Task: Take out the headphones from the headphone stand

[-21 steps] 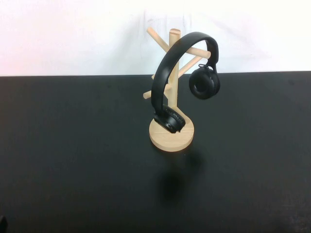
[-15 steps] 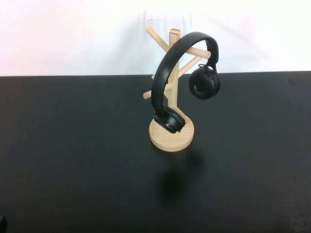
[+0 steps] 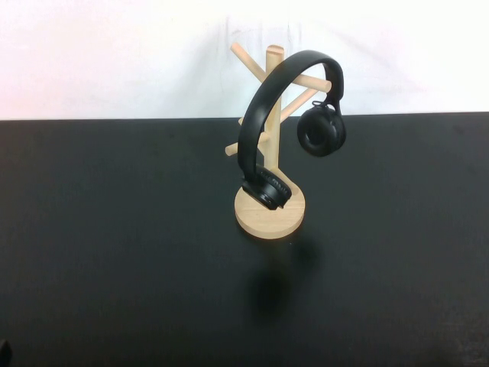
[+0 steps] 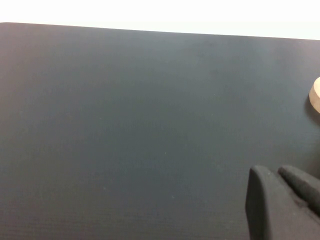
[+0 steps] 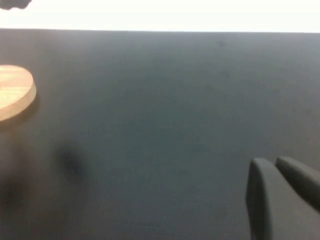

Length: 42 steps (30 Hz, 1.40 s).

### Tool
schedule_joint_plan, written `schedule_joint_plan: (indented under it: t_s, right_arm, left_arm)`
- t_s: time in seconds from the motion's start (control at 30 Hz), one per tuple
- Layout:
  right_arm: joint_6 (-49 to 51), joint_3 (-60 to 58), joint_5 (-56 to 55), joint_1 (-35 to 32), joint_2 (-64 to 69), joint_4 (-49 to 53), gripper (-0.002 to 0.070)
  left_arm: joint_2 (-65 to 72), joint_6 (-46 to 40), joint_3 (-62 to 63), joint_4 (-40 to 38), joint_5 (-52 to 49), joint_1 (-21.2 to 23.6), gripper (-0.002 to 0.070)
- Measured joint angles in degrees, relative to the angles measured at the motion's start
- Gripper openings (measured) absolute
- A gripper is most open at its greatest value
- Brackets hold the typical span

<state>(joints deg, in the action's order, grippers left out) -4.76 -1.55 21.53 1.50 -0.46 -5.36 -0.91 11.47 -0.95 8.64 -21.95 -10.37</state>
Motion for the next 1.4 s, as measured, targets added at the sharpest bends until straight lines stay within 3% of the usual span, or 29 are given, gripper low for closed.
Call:
schedule_joint_plan:
  t_s: [0.23, 0.57, 0.83, 1.07, 1.17, 1.4]
  right_arm:
    - [0.0, 0.0, -5.7, 0.0, 0.0, 0.0, -0.0008]
    - [0.0, -0.2, -29.6, 0.0, 0.0, -0.2, -0.0008]
    - [0.1, -0.2, -37.2, 0.0, 0.0, -0.9, -0.0008]
    - [4.8, 2.9, -62.6, 0.0, 0.0, -5.0, -0.0008]
    - [7.2, 13.0, -60.0, 0.0, -0.3, -6.9, -0.0008]
    - [6.7, 39.8, -25.4, 0.0, 9.7, -5.1, -0.0008]
  left_arm:
    - [0.0, 0.0, 0.0, 0.0, 0.0, 0.0, 0.0002]
    - [0.0, 0.0, 0.0, 0.0, 0.0, 0.0, 0.0002]
    - [0.0, 0.0, 0.0, 0.0, 0.0, 0.0, 0.0002]
    - [0.0, 0.0, 0.0, 0.0, 0.0, 0.0, 0.0002]
    - [0.0, 0.0, 0.0, 0.0, 0.0, 0.0, 0.0002]
    - [0.0, 0.0, 0.0, 0.0, 0.0, 0.0, 0.0002]
